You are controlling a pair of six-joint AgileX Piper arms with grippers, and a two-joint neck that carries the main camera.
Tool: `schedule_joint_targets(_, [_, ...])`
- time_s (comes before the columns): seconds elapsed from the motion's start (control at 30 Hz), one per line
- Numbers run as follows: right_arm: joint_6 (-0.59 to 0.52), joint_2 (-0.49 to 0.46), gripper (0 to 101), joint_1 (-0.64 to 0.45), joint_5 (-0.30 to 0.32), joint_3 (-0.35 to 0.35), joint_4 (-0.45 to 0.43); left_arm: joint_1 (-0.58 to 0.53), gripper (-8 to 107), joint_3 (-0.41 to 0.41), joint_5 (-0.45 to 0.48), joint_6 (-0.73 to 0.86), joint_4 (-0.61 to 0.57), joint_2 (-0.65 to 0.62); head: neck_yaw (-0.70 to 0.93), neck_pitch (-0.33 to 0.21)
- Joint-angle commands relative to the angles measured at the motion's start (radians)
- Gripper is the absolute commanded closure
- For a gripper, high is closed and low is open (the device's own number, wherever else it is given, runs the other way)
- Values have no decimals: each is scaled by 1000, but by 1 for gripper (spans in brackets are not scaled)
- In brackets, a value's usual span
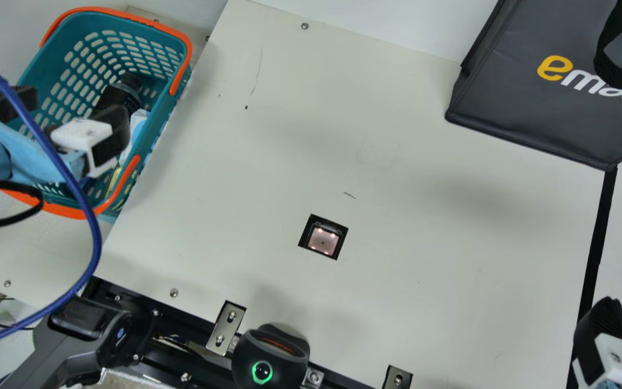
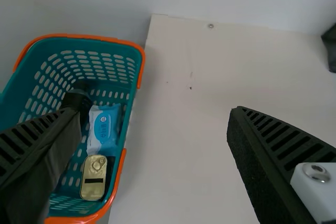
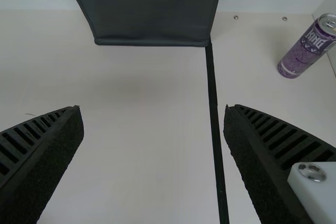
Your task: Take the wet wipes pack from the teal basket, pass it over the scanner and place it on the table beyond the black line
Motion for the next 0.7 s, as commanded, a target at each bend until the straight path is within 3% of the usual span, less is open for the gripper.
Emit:
schedule_joint_targets(0.0, [0,0,6,0,0,0,0,53,9,2,-5,-38,5,14,4,-30])
schedule_joint_targets(0.37, [0,0,6,0,0,0,0,348,9,9,-50,-79,-12,123,4,-30])
schedule_joint_targets(0.67, [0,0,6,0,0,0,0,482,9,14,-100,184,-49,246,4,-30])
